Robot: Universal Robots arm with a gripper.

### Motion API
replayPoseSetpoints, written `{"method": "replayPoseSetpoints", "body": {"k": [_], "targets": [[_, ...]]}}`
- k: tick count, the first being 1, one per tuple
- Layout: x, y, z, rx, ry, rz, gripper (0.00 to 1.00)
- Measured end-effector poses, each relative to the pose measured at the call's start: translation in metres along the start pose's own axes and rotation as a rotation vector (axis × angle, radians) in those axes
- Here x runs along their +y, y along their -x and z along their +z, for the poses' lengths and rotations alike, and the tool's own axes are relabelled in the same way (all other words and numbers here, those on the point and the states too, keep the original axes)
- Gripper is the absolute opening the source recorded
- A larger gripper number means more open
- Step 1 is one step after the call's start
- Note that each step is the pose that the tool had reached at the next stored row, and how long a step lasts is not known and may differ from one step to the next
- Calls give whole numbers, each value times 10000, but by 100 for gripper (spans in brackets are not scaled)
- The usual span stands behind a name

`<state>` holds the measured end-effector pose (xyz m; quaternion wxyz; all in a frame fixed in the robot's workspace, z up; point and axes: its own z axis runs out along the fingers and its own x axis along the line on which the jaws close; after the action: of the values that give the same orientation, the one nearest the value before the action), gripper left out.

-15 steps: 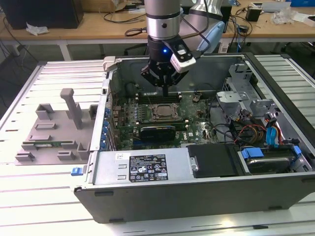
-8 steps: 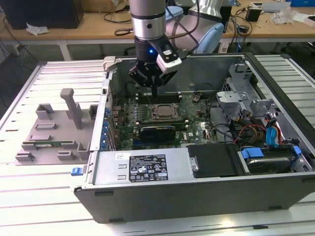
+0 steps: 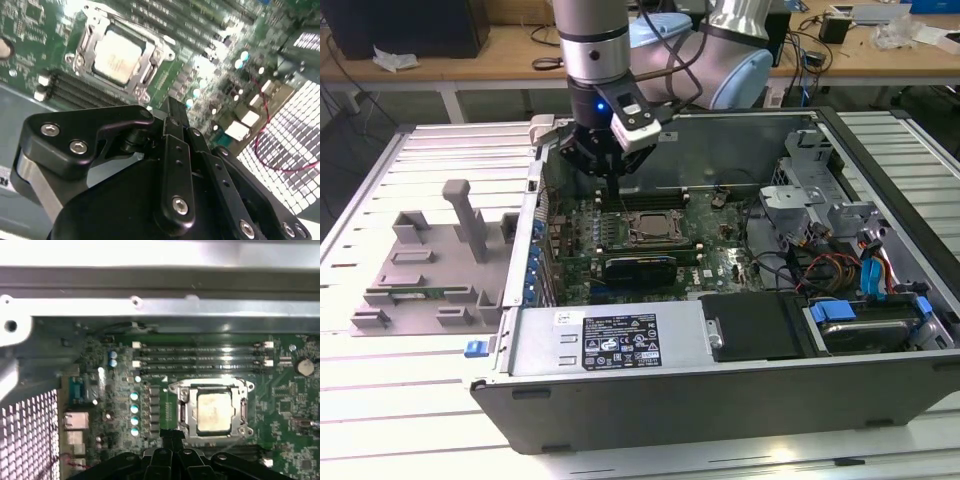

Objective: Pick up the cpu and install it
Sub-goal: 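Install the first cpu locking lever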

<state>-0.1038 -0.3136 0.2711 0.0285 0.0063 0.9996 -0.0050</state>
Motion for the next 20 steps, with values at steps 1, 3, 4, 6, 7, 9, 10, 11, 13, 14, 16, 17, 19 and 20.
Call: {"method": "replayPoseSetpoints", "body": {"k": [1, 3, 4, 6, 7, 9, 10, 11, 13, 14, 16, 17, 19, 20], "targets": [[0, -39, 0, 3, 214, 12, 11], [-1, -107, 3, 6, 357, 21, 11], [-1, -117, 7, 5, 371, 22, 11], [-1, -118, 9, 6, 376, 21, 11], [-1, -118, 9, 6, 380, 21, 11], [-3, -119, 10, 9, 595, 33, 11], [-5, -119, 17, 13, 964, 55, 11], [-7, -120, 25, 14, 1118, 64, 11], [-10, -122, 37, 17, 1310, 75, 11], [-10, -124, 43, 20, 1445, 82, 11], [-10, -126, 47, 21, 1555, 89, 11], [-10, -126, 47, 21, 1555, 89, 11], [-11, -129, 49, 21, 1596, 91, 11], [-11, -129, 51, 22, 1725, 97, 11]]}}
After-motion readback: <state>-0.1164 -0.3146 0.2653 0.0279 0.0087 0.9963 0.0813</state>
